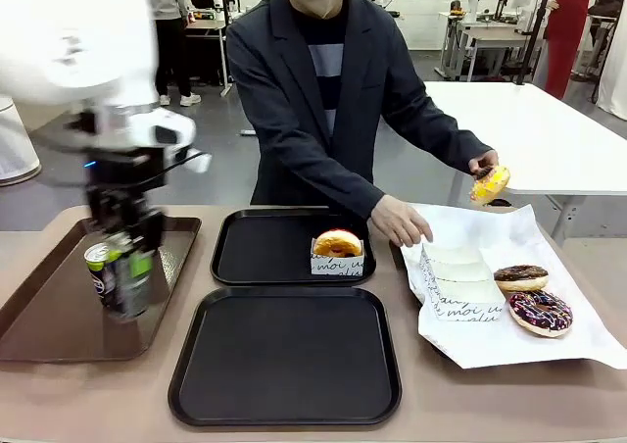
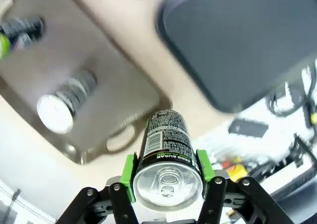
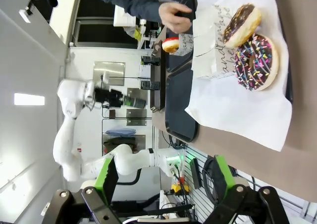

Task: Set up donuts and drinks on trays.
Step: Pick up one Pepsi coke and place it on the Flat Tray.

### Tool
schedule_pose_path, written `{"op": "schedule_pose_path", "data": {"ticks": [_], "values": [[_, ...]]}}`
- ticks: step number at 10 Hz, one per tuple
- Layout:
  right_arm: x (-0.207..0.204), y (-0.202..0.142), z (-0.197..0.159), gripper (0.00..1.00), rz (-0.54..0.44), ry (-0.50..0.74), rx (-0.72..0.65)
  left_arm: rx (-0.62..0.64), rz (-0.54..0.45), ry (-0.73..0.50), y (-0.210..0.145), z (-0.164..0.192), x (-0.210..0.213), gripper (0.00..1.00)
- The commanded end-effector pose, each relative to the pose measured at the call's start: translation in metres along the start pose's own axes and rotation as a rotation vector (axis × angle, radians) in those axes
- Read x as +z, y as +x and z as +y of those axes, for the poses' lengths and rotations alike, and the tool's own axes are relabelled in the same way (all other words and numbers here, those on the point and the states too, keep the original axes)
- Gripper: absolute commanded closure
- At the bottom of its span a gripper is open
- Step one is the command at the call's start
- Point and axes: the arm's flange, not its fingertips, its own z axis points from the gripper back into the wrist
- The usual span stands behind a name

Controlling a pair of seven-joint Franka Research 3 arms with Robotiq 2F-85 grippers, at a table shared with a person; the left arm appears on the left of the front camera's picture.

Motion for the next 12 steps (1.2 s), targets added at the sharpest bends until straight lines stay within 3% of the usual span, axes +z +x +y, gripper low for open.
{"op": "schedule_pose_path", "data": {"ticks": [1, 3, 4, 11, 12], "values": [[0.002, -0.003, 0.001, 0.0, 0.013, 0.001, 0.009, -0.052, -0.069, 0.008, -0.049, -0.007, -0.003, 0.42], [0.002, -0.003, 0.001, 0.0, 0.013, 0.001, 0.009, -0.016, -0.105, -0.021, -0.051, -0.001, 0.002, 0.42], [0.002, -0.003, 0.001, 0.0, 0.013, 0.001, 0.009, -0.034, -0.042, 0.018, -0.057, -0.005, -0.007, 0.42], [0.002, -0.003, 0.001, 0.0, 0.013, 0.001, 0.009, -0.032, -0.037, 0.005, -0.058, -0.004, -0.012, 0.42], [0.002, -0.003, 0.001, 0.0, 0.013, 0.001, 0.009, -0.028, -0.081, 0.005, -0.044, -0.011, -0.003, 0.42]]}}
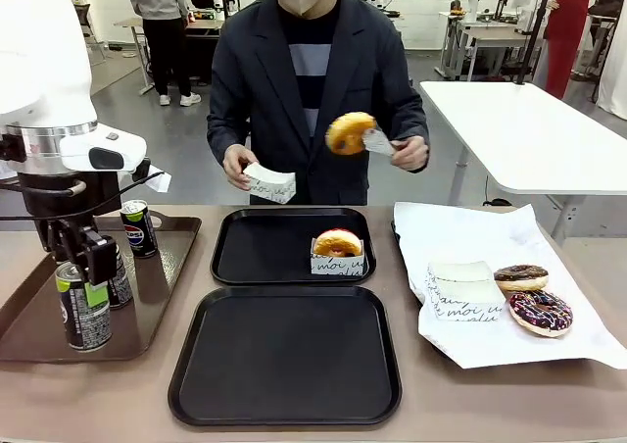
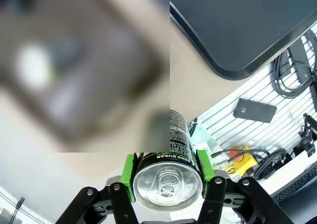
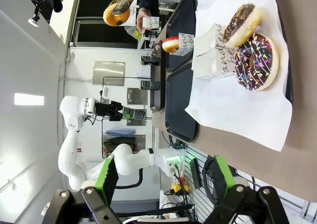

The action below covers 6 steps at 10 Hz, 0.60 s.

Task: Set up donuts and drinks on trays.
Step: Pick up one Pepsi coke and place it on the Flat Tray.

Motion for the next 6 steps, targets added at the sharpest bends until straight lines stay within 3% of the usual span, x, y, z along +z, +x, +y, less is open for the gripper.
{"op": "schedule_pose_path", "data": {"ticks": [1, 6], "values": [[0.002, -0.003, 0.0, 0.0, 0.012, 0.001, 0.009, 0.001, -0.057, -0.008, 0.03, -0.011, 0.017, 0.42], [0.002, -0.003, 0.0, 0.0, 0.012, 0.001, 0.009, 0.003, -0.173, -0.064, 0.131, -0.005, 0.059, 0.42]]}}
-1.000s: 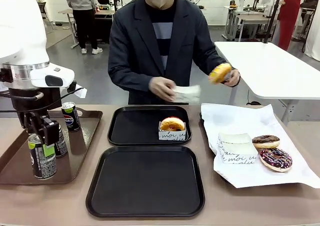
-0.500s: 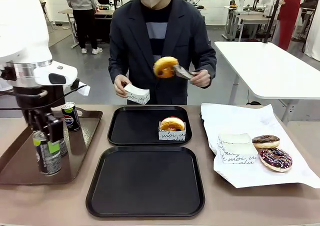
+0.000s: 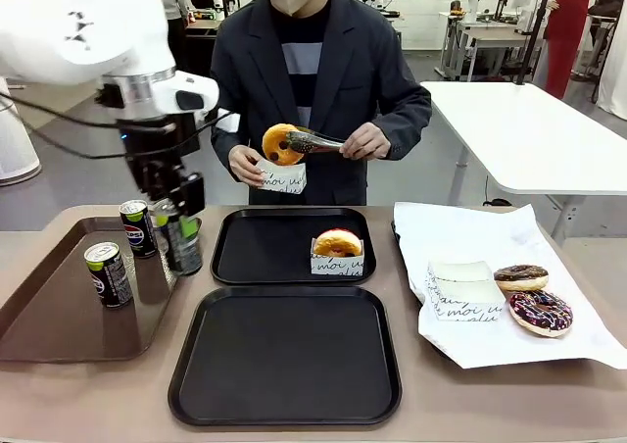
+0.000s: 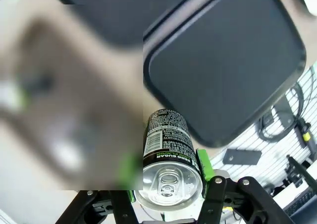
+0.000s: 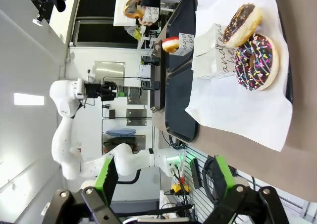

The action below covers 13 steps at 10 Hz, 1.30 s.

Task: Set up donuts and drinks on trays.
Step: Pick up one Pepsi coke and place it on the Flat Tray.

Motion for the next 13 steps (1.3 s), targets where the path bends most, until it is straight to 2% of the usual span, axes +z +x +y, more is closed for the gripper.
{"op": "schedule_pose_path", "data": {"ticks": [1, 5, 6, 7, 8, 9, 10, 11, 12, 13], "values": [[0.002, -0.003, 0.0, 0.0, 0.012, 0.001, 0.009, 0.018, -0.021, -0.034, 0.037, 0.007, 0.004, 0.42], [0.002, -0.003, 0.0, 0.0, 0.012, 0.001, 0.009, 0.013, -0.075, 0.026, 0.098, 0.021, -0.028, 0.42], [0.002, -0.003, 0.0, 0.0, 0.012, 0.001, 0.009, -0.012, -0.085, -0.007, 0.107, 0.028, -0.041, 0.42], [0.002, -0.003, 0.0, 0.0, 0.012, 0.001, 0.009, -0.027, -0.063, -0.008, 0.112, 0.032, -0.054, 0.42], [0.002, -0.003, 0.0, 0.0, 0.012, 0.001, 0.009, -0.057, -0.01, -0.06, 0.101, 0.029, -0.059, 0.42], [0.002, -0.003, 0.0, 0.0, 0.012, 0.001, 0.009, -0.087, 0.158, -0.071, 0.052, 0.019, -0.053, 0.42], [0.002, -0.003, 0.0, 0.0, 0.012, 0.001, 0.009, -0.242, 0.25, -0.057, -0.014, 0.012, -0.049, 0.42], [0.002, -0.003, 0.0, 0.0, 0.012, 0.001, 0.009, -0.279, 0.263, -0.102, -0.077, 0.012, -0.049, 0.42], [0.002, -0.003, 0.0, 0.0, 0.012, 0.001, 0.009, -0.289, 0.212, -0.074, -0.123, 0.018, -0.055, 0.42], [0.002, -0.003, 0.0, 0.0, 0.012, 0.001, 0.009, -0.253, 0.178, -0.123, -0.148, 0.028, -0.064, 0.42]]}}
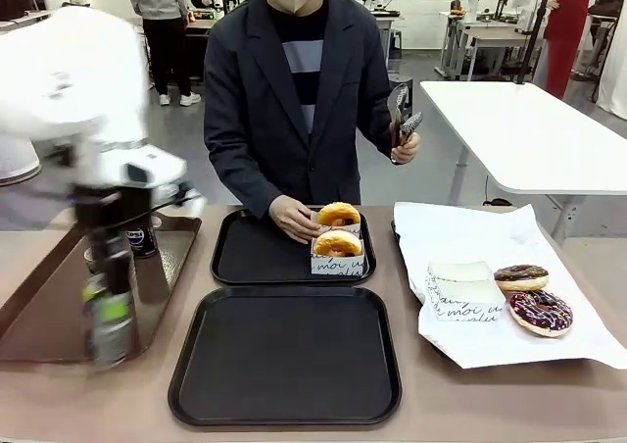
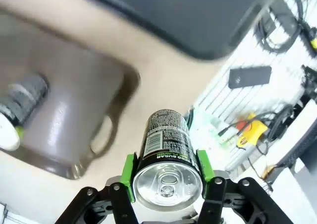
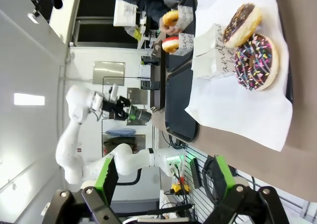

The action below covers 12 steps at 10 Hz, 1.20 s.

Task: Set up donuts and drinks on trays.
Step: Pick up one Pepsi coke and place it on the Flat Tray.

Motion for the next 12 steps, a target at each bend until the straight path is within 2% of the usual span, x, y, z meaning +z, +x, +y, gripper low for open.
{"op": "schedule_pose_path", "data": {"ticks": [1, 4, 5, 8, 10, 12], "values": [[0.002, -0.003, 0.0, 0.0, 0.011, 0.001, 0.009, 0.017, -0.102, -0.032, -0.045, 0.006, -0.007, 0.42], [0.002, -0.003, 0.0, 0.0, 0.011, 0.001, 0.009, 0.045, -0.154, -0.007, -0.04, 0.003, 0.004, 0.42], [0.002, -0.003, 0.0, 0.0, 0.011, 0.001, 0.009, 0.028, -0.096, -0.025, -0.06, 0.006, -0.011, 0.42], [0.002, -0.003, 0.0, 0.0, 0.011, 0.001, 0.009, 0.031, -0.111, -0.019, -0.057, 0.007, -0.006, 0.42], [0.002, -0.003, 0.0, 0.0, 0.011, 0.001, 0.009, 0.094, -0.167, 0.083, -0.008, 0.002, 0.047, 0.42], [0.002, -0.003, 0.0, 0.0, 0.011, 0.001, 0.009, 0.138, -0.162, 0.047, 0.065, 0.02, 0.085, 0.42]]}}
